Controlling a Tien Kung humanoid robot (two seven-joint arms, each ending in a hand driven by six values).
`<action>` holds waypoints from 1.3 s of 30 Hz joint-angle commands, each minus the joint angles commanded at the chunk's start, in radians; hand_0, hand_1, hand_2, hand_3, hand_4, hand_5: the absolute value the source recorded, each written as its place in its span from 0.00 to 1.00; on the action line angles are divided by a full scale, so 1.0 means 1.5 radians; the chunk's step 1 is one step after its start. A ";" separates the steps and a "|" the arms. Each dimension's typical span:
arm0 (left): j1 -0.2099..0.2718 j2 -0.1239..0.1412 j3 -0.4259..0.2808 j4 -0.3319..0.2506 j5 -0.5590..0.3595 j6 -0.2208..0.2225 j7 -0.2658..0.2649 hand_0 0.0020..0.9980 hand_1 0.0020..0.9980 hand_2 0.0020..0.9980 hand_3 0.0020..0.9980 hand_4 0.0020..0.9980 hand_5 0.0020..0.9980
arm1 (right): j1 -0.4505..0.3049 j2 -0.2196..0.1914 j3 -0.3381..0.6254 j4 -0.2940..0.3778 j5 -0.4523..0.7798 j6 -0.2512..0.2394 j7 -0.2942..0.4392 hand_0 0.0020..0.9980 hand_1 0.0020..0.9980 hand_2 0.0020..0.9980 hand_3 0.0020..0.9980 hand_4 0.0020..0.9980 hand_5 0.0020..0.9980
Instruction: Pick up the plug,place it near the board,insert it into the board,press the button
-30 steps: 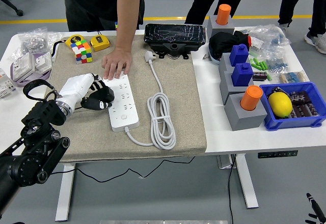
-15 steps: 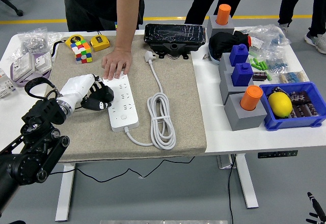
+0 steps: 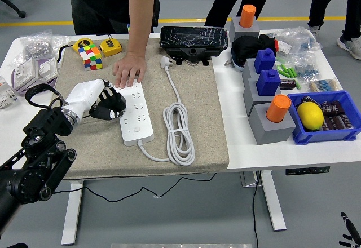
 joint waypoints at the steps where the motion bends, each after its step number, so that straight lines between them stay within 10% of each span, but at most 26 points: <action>1: 0.000 0.000 0.000 -0.001 0.000 0.001 0.000 0.31 0.45 0.45 0.53 0.86 0.00 | 0.000 0.000 0.000 0.000 0.000 0.000 0.000 1.00 0.86 0.78 0.85 1.00 1.00; 21: 0.021 0.018 -0.084 -0.060 0.012 -0.016 0.004 0.30 0.41 0.42 0.53 0.87 0.00 | -0.005 0.001 0.001 0.000 -0.002 0.000 -0.001 1.00 0.86 0.78 0.85 1.00 1.00; 39: 0.054 0.042 -0.114 0.010 0.012 0.005 -0.005 0.31 0.38 0.39 0.53 0.86 0.00 | -0.001 0.000 0.000 0.000 0.001 -0.001 -0.003 1.00 0.86 0.78 0.85 1.00 1.00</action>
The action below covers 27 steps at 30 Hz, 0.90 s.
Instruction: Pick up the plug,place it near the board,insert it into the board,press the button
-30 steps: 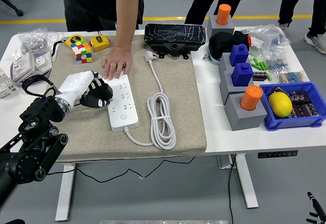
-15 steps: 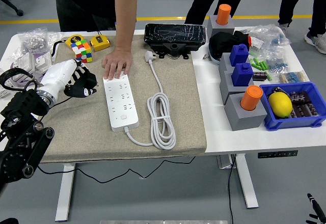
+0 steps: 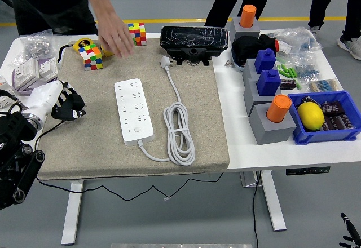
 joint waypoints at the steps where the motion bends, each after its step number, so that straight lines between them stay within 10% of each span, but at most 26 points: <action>1: 0.000 0.000 0.002 0.001 0.000 0.000 0.000 0.31 0.38 0.39 0.53 0.86 0.00 | 0.000 0.000 0.000 0.000 0.000 0.000 0.000 1.00 0.86 0.78 0.85 1.00 1.00; 17: 0.000 -0.006 -0.008 0.015 0.000 -0.020 -0.007 0.45 0.58 0.57 0.55 1.00 0.13 | -0.001 0.001 0.001 0.000 -0.002 0.001 0.000 1.00 0.86 0.78 0.85 1.00 1.00; 18: 0.000 -0.005 -0.009 0.013 0.000 -0.021 -0.006 0.57 0.69 0.63 0.59 1.00 0.20 | -0.001 0.001 0.001 0.000 -0.002 0.001 0.000 1.00 0.86 0.78 0.85 1.00 1.00; 27: 0.001 0.000 -0.013 -0.027 0.000 -0.032 0.006 0.53 0.67 0.62 0.59 1.00 0.23 | 0.001 0.001 -0.004 0.000 0.004 0.001 0.001 1.00 0.86 0.78 0.85 1.00 1.00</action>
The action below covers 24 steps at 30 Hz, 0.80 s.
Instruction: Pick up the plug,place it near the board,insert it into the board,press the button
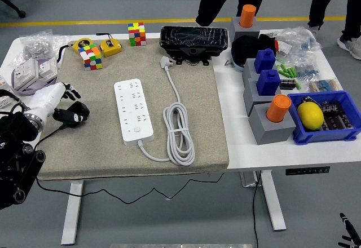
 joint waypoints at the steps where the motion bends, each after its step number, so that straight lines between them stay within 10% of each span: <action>1: 0.001 0.000 -0.001 -0.006 0.000 -0.003 0.001 0.53 0.67 0.62 0.59 1.00 0.23 | 0.000 0.000 0.000 0.000 0.000 0.000 0.000 1.00 0.86 0.78 0.85 1.00 1.00; 2: 0.002 0.001 -0.003 -0.017 0.000 -0.009 0.004 0.53 0.67 0.62 0.59 1.00 0.23 | 0.000 0.000 0.001 0.000 0.000 0.000 -0.001 1.00 0.86 0.78 0.85 1.00 1.00; 3: 0.003 0.001 -0.006 -0.025 0.000 -0.011 0.004 0.67 0.77 0.73 0.73 1.00 0.60 | 0.000 0.001 0.001 0.000 0.000 0.001 -0.001 1.00 0.86 0.78 0.85 1.00 1.00; 8: 0.020 -0.010 -0.033 -0.076 -0.055 0.010 -0.006 0.67 0.77 0.73 0.73 1.00 0.60 | 0.000 0.002 0.001 0.000 0.001 0.001 0.000 1.00 0.86 0.78 0.85 1.00 1.00; 9: 0.024 -0.013 -0.038 -0.084 -0.075 0.016 -0.008 0.81 0.86 0.80 0.82 1.00 1.00 | -0.001 0.002 0.001 0.000 0.001 0.001 0.000 1.00 0.86 0.78 0.85 1.00 1.00; 17: 0.087 -0.075 -0.091 -0.154 -0.247 0.131 -0.070 0.77 0.79 0.74 0.76 1.00 1.00 | -0.003 0.007 0.000 0.000 -0.001 0.000 0.001 1.00 0.86 0.78 0.85 1.00 1.00; 24: 0.138 -0.099 -0.102 -0.164 -0.330 0.159 -0.079 0.75 0.77 0.71 0.71 1.00 0.99 | -0.013 0.013 0.004 0.000 -0.008 0.000 0.001 1.00 0.86 0.78 0.85 1.00 1.00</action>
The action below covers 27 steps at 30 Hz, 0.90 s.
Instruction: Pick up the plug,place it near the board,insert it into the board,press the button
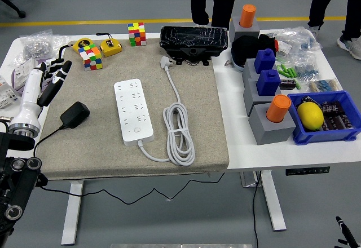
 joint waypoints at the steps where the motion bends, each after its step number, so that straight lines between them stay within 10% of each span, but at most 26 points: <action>1: 0.009 -0.002 0.002 0.001 -0.021 0.006 -0.011 0.75 0.77 0.71 0.71 1.00 0.99 | -0.002 0.001 0.001 0.000 -0.002 0.000 0.000 1.00 0.86 0.78 0.85 1.00 1.00; 8: 0.032 -0.009 -0.005 -0.004 -0.108 0.044 -0.050 0.77 0.76 0.67 0.66 1.00 0.95 | -0.009 0.006 0.001 0.000 -0.007 0.000 0.000 1.00 0.86 0.78 0.85 1.00 1.00; 9: 0.033 -0.007 -0.005 -0.005 -0.101 0.050 -0.050 0.76 0.71 0.61 0.53 1.00 0.57 | -0.008 0.005 0.000 0.000 -0.007 0.000 0.000 1.00 0.86 0.78 0.84 1.00 1.00; 14: 0.033 -0.006 -0.006 -0.014 -0.020 0.058 -0.022 0.76 0.71 0.61 0.53 1.00 0.57 | -0.008 0.004 -0.001 0.000 -0.010 0.001 -0.003 1.00 0.86 0.78 0.84 1.00 1.00; 15: 0.033 -0.006 -0.006 -0.015 -0.011 0.059 -0.019 0.64 0.44 0.36 0.50 0.84 0.00 | -0.008 0.003 -0.001 0.000 -0.010 0.001 -0.003 1.00 0.86 0.78 0.84 1.00 1.00; 27: 0.031 -0.009 -0.013 -0.020 0.097 0.060 0.015 0.48 0.29 0.26 0.46 0.77 0.00 | -0.005 0.003 -0.003 0.000 -0.008 0.000 -0.003 1.00 0.86 0.78 0.84 1.00 1.00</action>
